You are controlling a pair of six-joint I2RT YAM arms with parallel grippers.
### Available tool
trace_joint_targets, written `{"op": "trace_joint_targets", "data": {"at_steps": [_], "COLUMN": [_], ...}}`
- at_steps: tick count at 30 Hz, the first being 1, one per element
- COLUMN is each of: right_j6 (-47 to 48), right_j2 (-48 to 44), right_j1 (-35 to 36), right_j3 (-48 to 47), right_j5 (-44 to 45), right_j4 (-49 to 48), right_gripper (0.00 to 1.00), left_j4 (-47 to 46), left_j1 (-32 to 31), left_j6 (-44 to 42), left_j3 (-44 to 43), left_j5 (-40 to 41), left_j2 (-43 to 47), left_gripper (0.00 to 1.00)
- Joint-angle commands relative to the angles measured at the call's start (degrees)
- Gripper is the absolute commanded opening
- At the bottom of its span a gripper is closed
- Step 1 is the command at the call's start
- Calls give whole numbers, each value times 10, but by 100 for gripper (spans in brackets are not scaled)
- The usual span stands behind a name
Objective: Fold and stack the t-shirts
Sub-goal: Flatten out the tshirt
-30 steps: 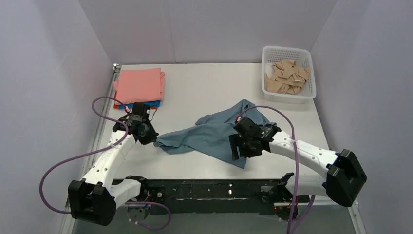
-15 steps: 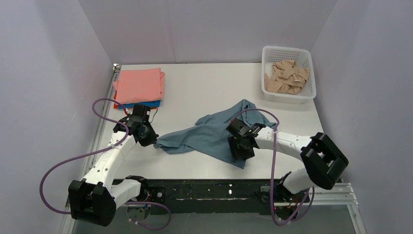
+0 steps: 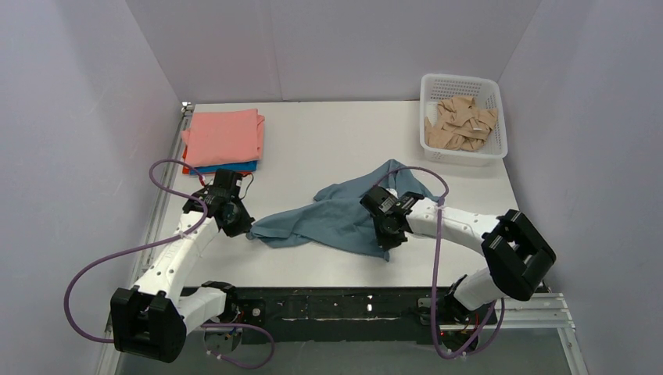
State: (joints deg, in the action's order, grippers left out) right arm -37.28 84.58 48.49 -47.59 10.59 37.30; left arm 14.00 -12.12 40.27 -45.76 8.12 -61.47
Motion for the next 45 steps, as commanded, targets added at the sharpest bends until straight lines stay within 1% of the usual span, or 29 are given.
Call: {"op": "trace_joint_targets", "data": {"at_steps": [1,3,6,9,12,15,19,22,25,28,30,33,36,39,40,42,43,44,45], "right_j6": [11,34,87,151,212,250,273,283,283,273,268,264,274,296,307,330,343,362,380], "right_j2": [-67,-103,-162,-197,-216,-230,-249,-249,-245,-245,-248,-253,-253,-237,-229,-213,-207,-200,-190], "right_j1": [-12,-21,-35,-44,-45,-45,-45,-45,-45,-45,-45,-45,-45,-45,-45,-45,-45,-45,-45], "right_j3": [-104,-153,-221,-301,-394,-484,-600,-687,-764,-819,-841,-854,-854,-849,-844,-817,-792,-766,-738], "right_j5": [119,159,204,214,216,189,103,7,-91,-187,-223,-247,-226,-166,-137,-48,25,59,138], "right_j4": [41,47,28,12,16,31,61,84,90,81,69,48,31,20,16,1,-15,-32,-51], "right_gripper": [1,1,1,1,1,1,1,1,1,1,1,1,1,1,1,1,1,1,1], "left_j4": [47,49,55,56,61,66,66,66,66,65,63,60,59,52,52,57,59,64,71], "left_j1": [2,2,2,2,2,2,2,2,2,2,2,2,3,4,4,3,3,4,3], "left_j6": [-8,-17,-31,-49,-76,-100,-125,-138,-144,-145,-145,-143,-146,-155,-160,-172,-178,-185,-192], "left_j3": [-39,-69,-127,-200,-295,-378,-472,-543,-620,-698,-750,-826,-872,-883,-887,-888,-883,-877,-872], "left_j5": [16,23,27,22,18,-1,-37,-77,-139,-163,-180,-199,-198,-166,-150,-114,-94,-74,-54], "left_j2": [12,24,39,51,59,70,97,107,104,95,88,67,37,2,-22,-61,-83,-104,-130], "left_gripper": [0,0,0,0,0,0,0,0,0,0,0,0,0,0,0,0,0,0,0]}}
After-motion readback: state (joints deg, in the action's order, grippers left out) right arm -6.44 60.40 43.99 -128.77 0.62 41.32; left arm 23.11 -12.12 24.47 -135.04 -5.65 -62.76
